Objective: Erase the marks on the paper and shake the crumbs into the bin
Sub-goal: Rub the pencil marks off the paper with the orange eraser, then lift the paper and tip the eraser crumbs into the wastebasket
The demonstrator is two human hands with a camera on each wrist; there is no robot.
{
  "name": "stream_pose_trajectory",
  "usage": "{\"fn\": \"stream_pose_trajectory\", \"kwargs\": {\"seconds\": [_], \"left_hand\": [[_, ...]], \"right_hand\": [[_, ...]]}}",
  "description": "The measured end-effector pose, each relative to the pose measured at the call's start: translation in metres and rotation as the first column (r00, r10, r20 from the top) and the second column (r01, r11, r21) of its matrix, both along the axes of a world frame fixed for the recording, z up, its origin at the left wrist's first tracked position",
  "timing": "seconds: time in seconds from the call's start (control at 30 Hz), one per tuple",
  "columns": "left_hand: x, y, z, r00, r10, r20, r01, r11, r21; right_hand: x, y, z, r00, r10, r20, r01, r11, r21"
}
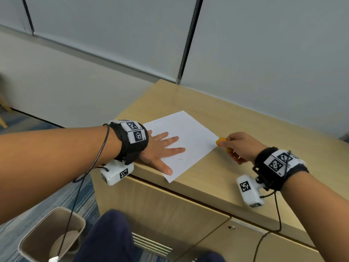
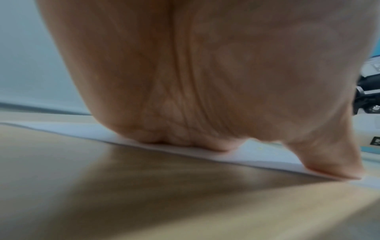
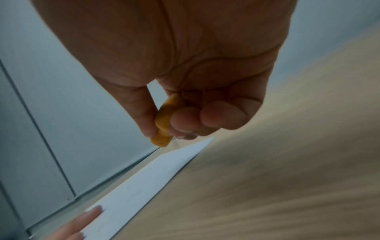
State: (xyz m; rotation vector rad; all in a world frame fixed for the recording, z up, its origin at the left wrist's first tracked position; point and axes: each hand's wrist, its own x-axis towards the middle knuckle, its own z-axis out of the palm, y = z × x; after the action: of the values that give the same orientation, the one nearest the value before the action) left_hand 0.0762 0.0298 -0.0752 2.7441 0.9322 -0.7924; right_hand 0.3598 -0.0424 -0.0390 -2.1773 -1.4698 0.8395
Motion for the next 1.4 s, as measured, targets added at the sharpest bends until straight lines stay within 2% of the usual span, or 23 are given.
{"fn": "stream_pose_trajectory", "kwargs": {"seconds": [0.17, 0.3, 0.5, 0.6, 0.7, 0.77, 0.8, 0.87, 0.93, 0.97, 1.0, 1.03, 1.07, 1.13, 1.2, 1.27, 1.33, 1.4], "left_hand": [[-0.010, 0.006, 0.016, 0.996, -0.090, 0.011, 0.091, 0.990, -0.107], [-0.025, 0.008, 0.022, 0.992, -0.107, 0.064, 0.117, 0.976, -0.182], [-0.043, 0.009, 0.014, 0.977, -0.094, 0.190, 0.131, 0.972, -0.193], [-0.047, 0.009, 0.009, 0.963, -0.089, 0.256, 0.143, 0.969, -0.199], [-0.051, 0.007, 0.006, 0.922, -0.060, 0.383, 0.139, 0.973, -0.183], [-0.058, 0.002, 0.008, 0.839, 0.013, 0.544, 0.082, 0.985, -0.151], [-0.064, 0.000, 0.011, 0.756, 0.085, 0.649, 0.025, 0.987, -0.158], [-0.075, -0.006, 0.017, 0.485, 0.313, 0.817, -0.117, 0.949, -0.294], [-0.089, -0.012, 0.022, 0.223, 0.507, 0.833, -0.228, 0.858, -0.461], [-0.096, -0.016, 0.024, 0.122, 0.564, 0.817, -0.261, 0.812, -0.522], [-0.102, -0.020, 0.024, 0.049, 0.607, 0.793, -0.287, 0.769, -0.571], [-0.108, -0.026, 0.023, 0.004, 0.643, 0.765, -0.310, 0.729, -0.611], [-0.113, -0.032, 0.020, -0.009, 0.671, 0.742, -0.346, 0.694, -0.632], [-0.124, -0.049, 0.010, 0.033, 0.694, 0.719, -0.431, 0.659, -0.617], [-0.134, -0.067, -0.004, 0.093, 0.700, 0.708, -0.506, 0.646, -0.572], [-0.143, -0.078, -0.019, 0.093, 0.752, 0.653, -0.566, 0.579, -0.587], [-0.148, -0.084, -0.033, 0.037, 0.830, 0.556, -0.588, 0.468, -0.660], [-0.150, -0.088, -0.042, -0.073, 0.885, 0.461, -0.521, 0.360, -0.774]], "right_hand": [[0.026, -0.021, -0.002, 0.996, -0.077, 0.050, 0.083, 0.990, -0.112], [0.037, -0.037, -0.005, 0.989, -0.109, 0.102, 0.130, 0.966, -0.223], [0.031, -0.053, 0.003, 0.906, -0.024, 0.424, 0.091, 0.986, -0.139], [0.023, -0.053, 0.003, 0.896, -0.001, 0.445, 0.010, 1.000, -0.017], [-0.001, -0.054, 0.001, 0.910, 0.121, 0.396, -0.135, 0.991, 0.006], [-0.017, -0.053, -0.005, 0.887, 0.233, 0.399, -0.235, 0.971, -0.043], [-0.024, -0.052, -0.009, 0.872, 0.270, 0.409, -0.267, 0.962, -0.065], [-0.030, -0.048, -0.013, 0.864, 0.279, 0.418, -0.272, 0.959, -0.076], [-0.035, -0.044, -0.013, 0.860, 0.275, 0.431, -0.258, 0.961, -0.098], [-0.039, -0.043, -0.012, 0.847, 0.286, 0.447, -0.258, 0.958, -0.125], [-0.043, -0.043, -0.012, 0.827, 0.307, 0.472, -0.263, 0.952, -0.158], [-0.048, -0.045, -0.012, 0.798, 0.335, 0.501, -0.273, 0.942, -0.194], [-0.053, -0.048, -0.013, 0.768, 0.362, 0.529, -0.288, 0.932, -0.219], [-0.067, -0.057, -0.015, 0.735, 0.385, 0.558, -0.309, 0.923, -0.230], [-0.079, -0.068, -0.018, 0.744, 0.383, 0.547, -0.323, 0.923, -0.208], [-0.089, -0.077, -0.020, 0.761, 0.374, 0.530, -0.327, 0.927, -0.183], [-0.095, -0.083, -0.021, 0.774, 0.355, 0.525, -0.322, 0.934, -0.157], [-0.100, -0.087, -0.023, 0.775, 0.343, 0.531, -0.322, 0.937, -0.135]]}}
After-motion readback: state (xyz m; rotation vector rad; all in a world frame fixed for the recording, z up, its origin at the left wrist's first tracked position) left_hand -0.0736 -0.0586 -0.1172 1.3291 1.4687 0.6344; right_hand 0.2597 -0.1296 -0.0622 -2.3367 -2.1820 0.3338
